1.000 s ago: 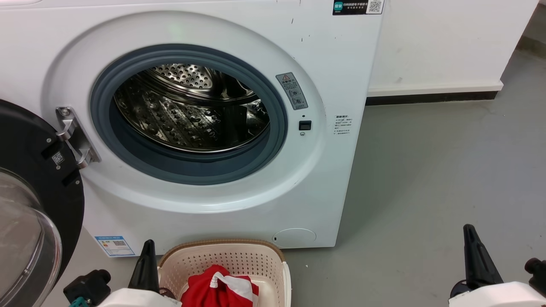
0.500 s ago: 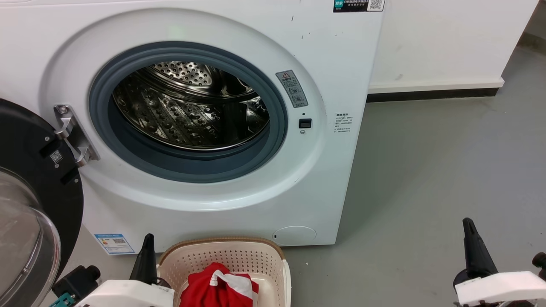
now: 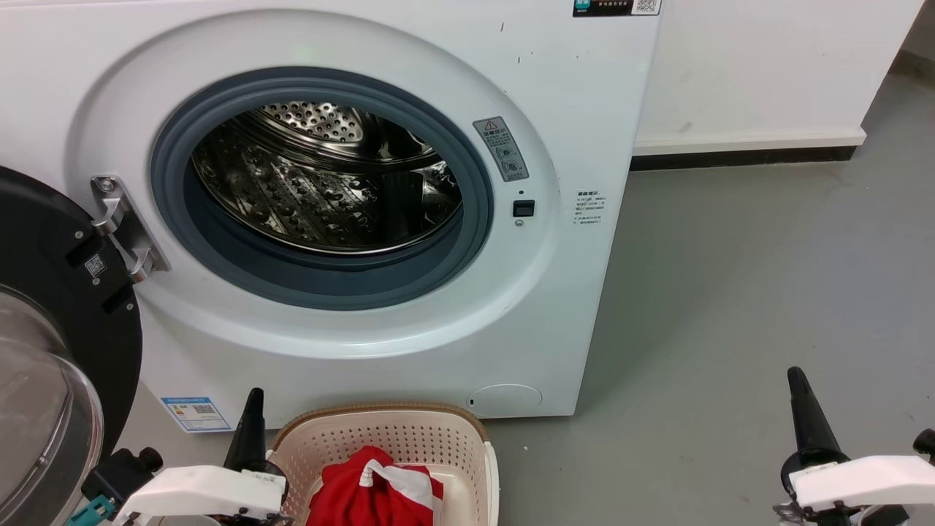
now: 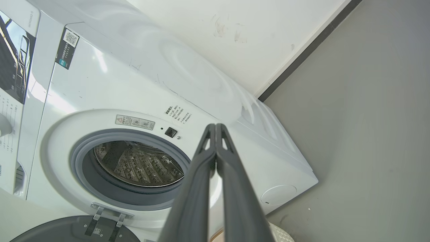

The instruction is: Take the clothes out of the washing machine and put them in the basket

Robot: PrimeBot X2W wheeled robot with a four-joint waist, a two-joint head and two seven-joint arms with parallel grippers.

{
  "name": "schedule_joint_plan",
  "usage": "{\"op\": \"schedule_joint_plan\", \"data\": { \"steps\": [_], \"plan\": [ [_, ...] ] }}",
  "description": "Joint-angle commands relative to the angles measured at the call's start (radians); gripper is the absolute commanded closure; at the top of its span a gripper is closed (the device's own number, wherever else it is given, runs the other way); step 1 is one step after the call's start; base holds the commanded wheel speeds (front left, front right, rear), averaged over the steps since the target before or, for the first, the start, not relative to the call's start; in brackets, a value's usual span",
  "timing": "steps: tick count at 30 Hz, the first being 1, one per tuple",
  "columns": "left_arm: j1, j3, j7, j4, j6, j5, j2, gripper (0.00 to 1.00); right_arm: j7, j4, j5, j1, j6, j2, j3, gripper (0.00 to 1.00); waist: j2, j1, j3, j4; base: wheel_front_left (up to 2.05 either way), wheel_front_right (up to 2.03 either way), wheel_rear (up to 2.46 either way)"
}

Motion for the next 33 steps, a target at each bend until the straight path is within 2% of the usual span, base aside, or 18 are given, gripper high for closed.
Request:
{"op": "schedule_joint_plan", "data": {
  "steps": [1,33],
  "plan": [
    [-0.022,0.004,0.006,-0.005,-0.009,-0.02,0.0,1.0,0.005,-0.006,0.022,-0.034,0.0,0.0,-0.001,1.0,0.0,-0.0001,0.0,0.0,0.0,0.0,0.0],
    [-0.073,0.027,0.087,0.024,-0.034,-0.356,0.0,1.0,0.086,0.046,0.375,-0.091,0.0,0.0,-0.006,1.0,0.0,-0.0001,0.019,0.004,0.0,0.0,0.0]
  ]
}}
